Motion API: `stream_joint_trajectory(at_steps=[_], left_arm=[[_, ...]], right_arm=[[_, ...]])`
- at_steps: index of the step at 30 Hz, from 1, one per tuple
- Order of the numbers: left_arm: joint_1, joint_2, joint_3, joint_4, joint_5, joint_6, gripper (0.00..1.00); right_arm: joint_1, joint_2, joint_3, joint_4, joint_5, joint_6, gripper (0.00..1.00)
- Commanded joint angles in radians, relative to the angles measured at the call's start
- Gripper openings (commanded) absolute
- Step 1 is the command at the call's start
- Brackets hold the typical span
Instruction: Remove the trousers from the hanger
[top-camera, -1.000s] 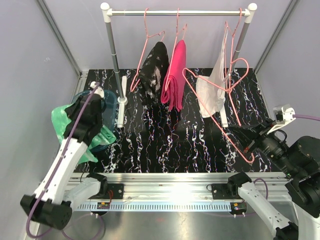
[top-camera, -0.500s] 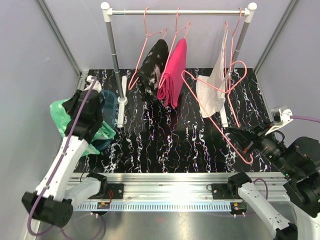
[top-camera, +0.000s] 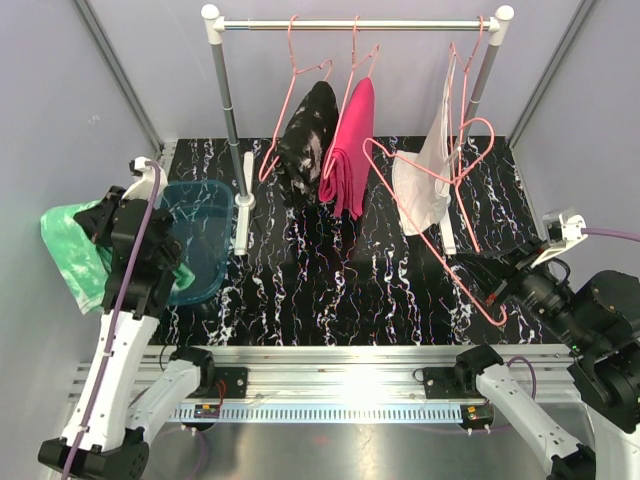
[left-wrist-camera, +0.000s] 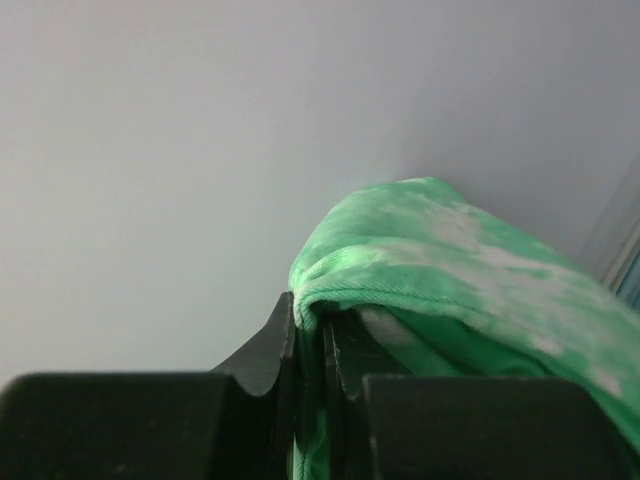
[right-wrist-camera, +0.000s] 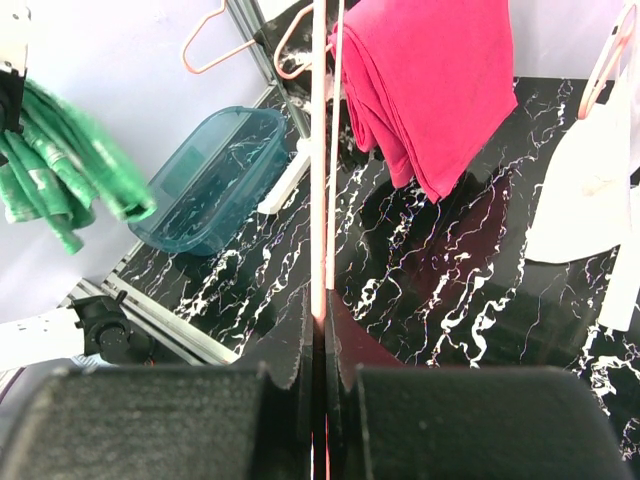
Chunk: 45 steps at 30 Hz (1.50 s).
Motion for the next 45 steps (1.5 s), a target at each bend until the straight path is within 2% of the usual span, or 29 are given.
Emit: stream_joint_trajectory(at_steps=[1,6,12,17,20,27,32,36,45], left_arm=[[0.023,0.026,-0.028,0.055,0.045,0.053,0.0],[0.023,0.183,-0.058,-0.039,0.134,-0.134,0.0],[0.021,0.481,-0.03,-0.054,0.182,-0.28,0.0],[0.001,0.703,0.02,-0.028,0.15,-0.315,0.0],[-0.025,0.773,0.051,-0.019,0.15,-0.318,0.0],[-0.043,0.848,0.129,-0.112,0.245,-0.442,0.0],[-0.063,0.865,0.211,-0.148,0.26,-0.458,0.0],[-0.108,0.851,0.212,-0.095,0.255,-0.414,0.0],[-0.111,0.902,0.139,-0.141,0.407,-0.467,0.0]], right_arm=[[0.001,0.013,0.031,0.043,-0.011,-0.01,0.0],[0.003,-0.007,0.025,0.045,0.009,-0.019,0.0],[0.001,-0.027,0.039,0.046,-0.002,-0.013,0.0],[0.003,-0.036,0.065,0.038,-0.011,-0.014,0.0],[0.003,-0.04,0.071,0.035,-0.005,-0.017,0.0],[0.001,-0.046,0.067,0.031,0.004,-0.026,0.0],[0.001,-0.046,0.053,0.034,0.009,-0.026,0.0],[0.001,-0.044,0.047,0.04,0.009,-0.022,0.0],[0.003,-0.041,0.062,0.031,0.01,-0.016,0.0]])
